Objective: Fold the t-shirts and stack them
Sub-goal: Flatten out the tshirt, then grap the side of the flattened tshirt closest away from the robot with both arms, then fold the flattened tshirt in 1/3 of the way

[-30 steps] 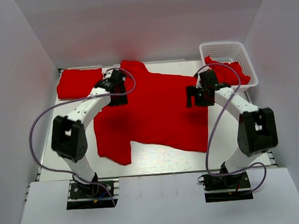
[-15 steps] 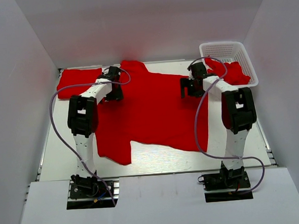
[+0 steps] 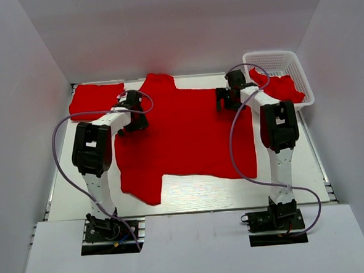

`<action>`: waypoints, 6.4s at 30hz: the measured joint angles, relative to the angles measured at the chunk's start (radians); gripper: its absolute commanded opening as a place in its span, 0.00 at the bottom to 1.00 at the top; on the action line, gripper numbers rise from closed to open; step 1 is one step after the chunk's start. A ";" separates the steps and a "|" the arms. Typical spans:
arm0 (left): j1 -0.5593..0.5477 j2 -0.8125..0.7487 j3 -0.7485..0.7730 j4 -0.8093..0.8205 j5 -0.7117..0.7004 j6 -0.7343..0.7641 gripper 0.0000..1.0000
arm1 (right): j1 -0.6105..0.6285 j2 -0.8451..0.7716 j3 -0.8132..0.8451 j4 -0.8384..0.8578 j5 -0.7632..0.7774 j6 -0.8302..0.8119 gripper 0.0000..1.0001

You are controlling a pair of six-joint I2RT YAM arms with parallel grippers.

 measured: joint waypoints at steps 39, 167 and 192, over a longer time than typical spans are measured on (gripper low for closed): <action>-0.025 -0.958 -0.644 -0.410 0.216 -0.244 1.00 | 0.050 -0.859 -0.724 0.017 -0.088 0.015 0.90; -0.033 -0.739 -0.464 -0.367 0.536 -0.225 0.00 | 0.027 -1.171 -1.154 -0.071 0.189 0.428 0.00; -0.012 -0.300 0.067 -0.436 0.359 -0.193 0.00 | 0.013 -0.926 -0.853 -0.027 0.339 0.283 0.00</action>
